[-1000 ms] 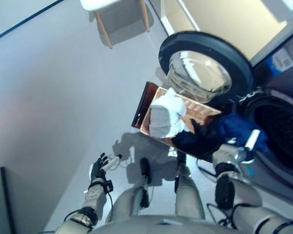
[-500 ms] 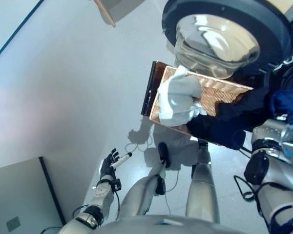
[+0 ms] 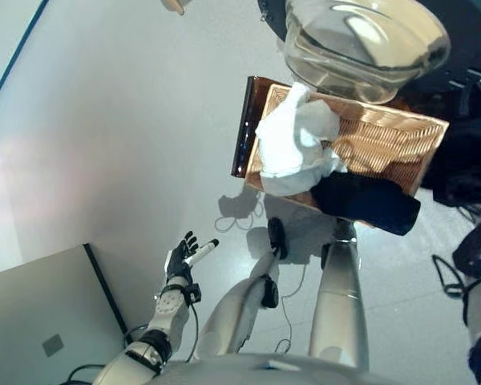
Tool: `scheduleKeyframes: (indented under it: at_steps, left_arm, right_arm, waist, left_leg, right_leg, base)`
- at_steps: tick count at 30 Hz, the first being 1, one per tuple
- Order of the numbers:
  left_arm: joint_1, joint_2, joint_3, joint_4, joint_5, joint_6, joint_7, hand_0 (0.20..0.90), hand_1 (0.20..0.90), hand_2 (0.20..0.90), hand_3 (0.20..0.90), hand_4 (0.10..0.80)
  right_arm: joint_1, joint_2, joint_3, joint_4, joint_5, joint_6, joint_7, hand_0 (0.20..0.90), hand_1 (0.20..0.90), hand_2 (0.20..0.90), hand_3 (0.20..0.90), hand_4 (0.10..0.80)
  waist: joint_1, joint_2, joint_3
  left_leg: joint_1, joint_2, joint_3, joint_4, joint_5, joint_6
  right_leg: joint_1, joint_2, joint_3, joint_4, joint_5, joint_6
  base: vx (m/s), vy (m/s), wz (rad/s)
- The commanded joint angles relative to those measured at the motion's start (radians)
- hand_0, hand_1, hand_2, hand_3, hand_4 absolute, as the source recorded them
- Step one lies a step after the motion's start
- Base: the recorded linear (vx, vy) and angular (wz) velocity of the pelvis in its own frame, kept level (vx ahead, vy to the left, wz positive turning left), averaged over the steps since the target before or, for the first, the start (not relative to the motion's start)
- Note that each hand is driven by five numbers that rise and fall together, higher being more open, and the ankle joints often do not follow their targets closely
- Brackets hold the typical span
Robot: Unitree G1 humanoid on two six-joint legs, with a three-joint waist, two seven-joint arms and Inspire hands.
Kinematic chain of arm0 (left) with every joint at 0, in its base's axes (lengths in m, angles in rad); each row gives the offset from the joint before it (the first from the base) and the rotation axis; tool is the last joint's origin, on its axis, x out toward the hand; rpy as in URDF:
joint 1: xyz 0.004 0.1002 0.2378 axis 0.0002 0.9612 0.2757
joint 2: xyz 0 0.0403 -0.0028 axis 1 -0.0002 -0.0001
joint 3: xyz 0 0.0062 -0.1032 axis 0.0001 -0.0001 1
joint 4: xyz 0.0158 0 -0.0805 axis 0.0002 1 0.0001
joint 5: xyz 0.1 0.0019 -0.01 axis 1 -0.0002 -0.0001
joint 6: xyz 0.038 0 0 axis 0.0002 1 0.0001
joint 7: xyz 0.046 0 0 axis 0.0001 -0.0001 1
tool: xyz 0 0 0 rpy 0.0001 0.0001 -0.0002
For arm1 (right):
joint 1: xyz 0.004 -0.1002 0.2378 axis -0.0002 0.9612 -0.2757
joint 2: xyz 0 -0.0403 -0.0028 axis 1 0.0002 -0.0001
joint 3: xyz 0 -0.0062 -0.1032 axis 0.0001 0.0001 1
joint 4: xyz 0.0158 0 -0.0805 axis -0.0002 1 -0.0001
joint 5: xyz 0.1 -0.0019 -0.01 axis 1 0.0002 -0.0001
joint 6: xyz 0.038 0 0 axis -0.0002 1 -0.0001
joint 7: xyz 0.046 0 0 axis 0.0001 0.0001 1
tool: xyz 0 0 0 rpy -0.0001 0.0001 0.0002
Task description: Pick up the clothes and place them into the washing machine
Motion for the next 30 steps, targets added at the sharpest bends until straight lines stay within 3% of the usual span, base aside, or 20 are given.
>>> scheduleKeyframes:
  at_steps: [1,9,23,24,30]
  left_arm:
    - [0.001,0.058,0.014,0.049,0.006,-0.051,0.039,0.900,0.900,0.900,0.900,0.800]
    - [0.005,0.077,0.002,0.022,0.005,-0.062,0.036,0.900,0.900,0.900,0.900,0.800]
    - [0.016,0.085,0.015,0.033,0.019,-0.071,0.034,0.900,0.900,0.900,0.900,0.800]
    - [0.017,0.086,0.014,0.032,0.021,-0.071,0.035,0.900,0.900,0.900,0.900,0.800]
    - [0.023,0.081,0.011,0.032,0.016,-0.067,0.030,0.900,0.900,0.900,0.900,0.800]
  right_arm:
    - [-0.040,-0.227,0.184,-0.084,-0.144,-0.068,-0.009,0.200,0.200,0.200,0.200,0.300]
    - [-0.238,-0.381,0.356,-0.047,-0.140,-0.074,0.011,0.200,0.200,0.200,0.200,0.300]
    - [-0.238,-0.407,0.371,0.062,-0.166,-0.035,-0.001,0.200,0.200,0.200,0.200,0.300]
    - [-0.240,-0.412,0.376,0.083,-0.164,-0.022,-0.001,0.900,0.900,0.900,0.900,0.800]
    - [-0.248,-0.408,0.406,0.123,-0.162,0.023,0.023,0.900,0.900,0.900,0.900,0.800]
  waist:
    - [-0.013,-0.044,-0.070]
    - [-0.024,-0.066,-0.077]
    - [-0.020,-0.053,-0.079]
    - [-0.018,-0.054,-0.080]
    - [-0.019,-0.050,-0.075]
  left_leg:
    - [0.039,0.058,-0.017,-0.008,-0.025,-0.174]
    - [0.025,0.057,-0.039,-0.008,-0.016,-0.189]
    - [0.021,0.047,-0.048,-0.008,-0.014,-0.191]
    - [0.020,0.048,-0.048,-0.008,-0.014,-0.191]
    - [0.021,0.044,-0.044,-0.008,-0.011,-0.190]
  right_leg:
    - [0.105,0.022,-0.021,-0.120,0.024,0.006]
    - [0.089,0.029,-0.036,-0.098,0.017,0.001]
    - [0.096,0.022,-0.048,-0.101,0.022,0.001]
    - [0.099,0.021,-0.049,-0.104,0.022,0.001]
    - [0.109,0.018,-0.051,-0.109,0.026,0.001]
  base:
    - [-0.025,-0.118,0.21]
    - [-0.003,-0.043,0.10]
    - [-0.003,0.004,0.02]
    - [0.000,0.000,0.00]
    - [0.000,0.000,0.00]
